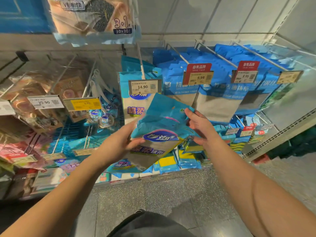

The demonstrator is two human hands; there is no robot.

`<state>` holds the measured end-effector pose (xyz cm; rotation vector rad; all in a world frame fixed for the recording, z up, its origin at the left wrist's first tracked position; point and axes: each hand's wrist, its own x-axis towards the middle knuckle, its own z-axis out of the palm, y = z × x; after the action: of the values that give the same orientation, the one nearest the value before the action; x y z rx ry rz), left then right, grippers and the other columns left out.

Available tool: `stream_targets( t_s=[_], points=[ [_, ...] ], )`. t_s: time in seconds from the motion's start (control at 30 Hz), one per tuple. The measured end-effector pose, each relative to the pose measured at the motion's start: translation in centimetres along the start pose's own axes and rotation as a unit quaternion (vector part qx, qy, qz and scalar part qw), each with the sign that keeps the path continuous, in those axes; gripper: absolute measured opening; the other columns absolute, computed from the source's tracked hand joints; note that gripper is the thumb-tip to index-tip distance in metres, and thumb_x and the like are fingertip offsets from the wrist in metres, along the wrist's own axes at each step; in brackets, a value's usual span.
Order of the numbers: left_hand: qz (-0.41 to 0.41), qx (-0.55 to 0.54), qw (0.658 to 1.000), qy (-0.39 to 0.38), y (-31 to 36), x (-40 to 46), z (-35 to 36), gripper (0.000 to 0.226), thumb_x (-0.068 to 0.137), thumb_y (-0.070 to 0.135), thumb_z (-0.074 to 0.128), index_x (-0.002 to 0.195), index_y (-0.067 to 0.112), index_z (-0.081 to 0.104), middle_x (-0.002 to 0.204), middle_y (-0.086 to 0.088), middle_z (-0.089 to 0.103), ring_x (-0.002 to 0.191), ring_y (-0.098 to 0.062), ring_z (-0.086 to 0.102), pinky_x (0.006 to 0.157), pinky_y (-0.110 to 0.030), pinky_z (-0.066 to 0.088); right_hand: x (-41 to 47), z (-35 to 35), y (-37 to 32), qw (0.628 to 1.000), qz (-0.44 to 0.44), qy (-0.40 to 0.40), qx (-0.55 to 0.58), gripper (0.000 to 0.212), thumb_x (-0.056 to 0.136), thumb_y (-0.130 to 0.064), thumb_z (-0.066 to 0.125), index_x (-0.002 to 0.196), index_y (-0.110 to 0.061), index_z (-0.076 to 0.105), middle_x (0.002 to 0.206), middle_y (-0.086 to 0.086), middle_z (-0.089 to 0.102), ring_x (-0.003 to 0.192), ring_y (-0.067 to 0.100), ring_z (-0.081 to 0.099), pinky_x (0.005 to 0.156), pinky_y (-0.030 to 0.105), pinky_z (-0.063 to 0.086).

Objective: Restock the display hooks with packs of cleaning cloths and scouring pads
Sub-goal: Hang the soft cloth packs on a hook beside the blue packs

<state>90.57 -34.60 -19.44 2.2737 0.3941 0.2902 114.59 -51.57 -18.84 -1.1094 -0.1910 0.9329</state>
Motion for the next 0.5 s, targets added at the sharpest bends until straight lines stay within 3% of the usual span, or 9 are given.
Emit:
stream_targets(
  t_s=[0.07,0.2,0.27,0.3,0.4,0.5],
  points=[
    [-0.033,0.003,0.999,-0.007,0.1,-0.6,0.8,0.044,0.099,0.033,0.061,0.133,0.054,0.042,0.126,0.026,0.058,0.097,0.026,0.056,0.087,-0.026,0.048,0.0,0.0,-0.2,0.999,-0.031,0.003,0.004,0.016,0.093,-0.016,0.059,0.104,-0.008,0.066,0.109,0.015,0.072,0.103,0.034,0.069,0.086,0.054,0.057],
    [-0.056,-0.008,0.998,0.030,-0.4,-1.6,0.7,0.032,0.099,0.028,0.063,0.112,0.053,0.049,0.110,0.028,0.061,0.092,0.018,0.062,0.079,-0.015,0.048,0.7,-0.1,-1.4,0.996,-0.068,0.022,-0.051,0.013,0.098,-0.014,0.054,0.107,-0.013,0.064,0.098,0.005,0.076,0.089,0.024,0.073,0.077,0.046,0.060],
    [-0.049,0.008,0.998,0.029,-0.9,-1.9,0.4,0.026,0.092,0.045,0.068,0.116,0.045,0.059,0.104,0.033,0.058,0.092,0.010,0.059,0.081,-0.019,0.047,1.0,0.0,-2.0,0.994,-0.071,0.015,-0.084,0.013,0.099,-0.012,0.054,0.108,-0.013,0.064,0.095,0.003,0.077,0.086,0.020,0.073,0.073,0.041,0.062],
    [-0.046,0.015,0.998,0.027,-0.9,-1.9,0.1,0.039,0.084,0.059,0.065,0.118,0.039,0.064,0.099,0.035,0.059,0.091,0.008,0.057,0.082,-0.021,0.047,1.2,0.1,-2.1,0.992,-0.070,0.007,-0.104,0.014,0.098,-0.012,0.054,0.109,-0.013,0.063,0.094,0.002,0.077,0.085,0.019,0.073,0.072,0.038,0.062],
    [-0.054,0.028,0.998,0.003,-0.9,-1.5,-0.7,0.057,0.060,0.086,0.055,0.103,0.049,0.061,0.086,0.033,0.062,0.079,0.007,0.057,0.073,-0.022,0.045,1.8,0.2,-2.6,0.982,-0.048,-0.017,-0.179,0.012,0.098,-0.012,0.057,0.108,-0.011,0.062,0.092,0.003,0.077,0.083,0.019,0.073,0.072,0.034,0.062],
    [-0.057,0.026,0.998,-0.024,-0.9,-0.7,-1.2,0.062,0.060,0.087,0.058,0.095,0.036,0.062,0.084,0.012,0.065,0.078,-0.005,0.061,0.076,-0.035,0.051,2.4,0.4,-3.1,0.970,-0.029,-0.031,-0.240,0.012,0.097,-0.017,0.060,0.106,-0.010,0.063,0.097,0.007,0.076,0.086,0.023,0.072,0.075,0.037,0.061]
  ],
)
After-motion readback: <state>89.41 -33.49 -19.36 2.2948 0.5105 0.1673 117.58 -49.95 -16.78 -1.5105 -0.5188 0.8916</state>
